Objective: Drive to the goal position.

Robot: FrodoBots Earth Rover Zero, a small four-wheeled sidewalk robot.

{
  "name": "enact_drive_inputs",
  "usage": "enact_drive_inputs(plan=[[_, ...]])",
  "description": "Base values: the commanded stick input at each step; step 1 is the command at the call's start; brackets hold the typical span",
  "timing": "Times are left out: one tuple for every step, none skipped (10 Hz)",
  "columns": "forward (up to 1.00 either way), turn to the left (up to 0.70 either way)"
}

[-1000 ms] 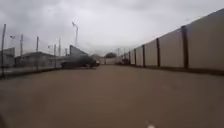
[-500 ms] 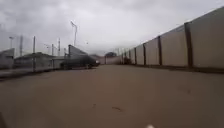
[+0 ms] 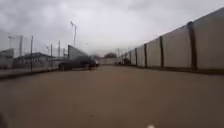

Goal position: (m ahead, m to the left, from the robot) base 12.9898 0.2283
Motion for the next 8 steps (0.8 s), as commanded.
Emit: enact_drive_inputs(plan=[[0.70, 0.02], [0.70, 0.02], [0.70, 0.02], [0.70, 0.02], [0.70, 0.02], [0.70, 0.02], [0.70, 0.02], [0.70, 0.02]])
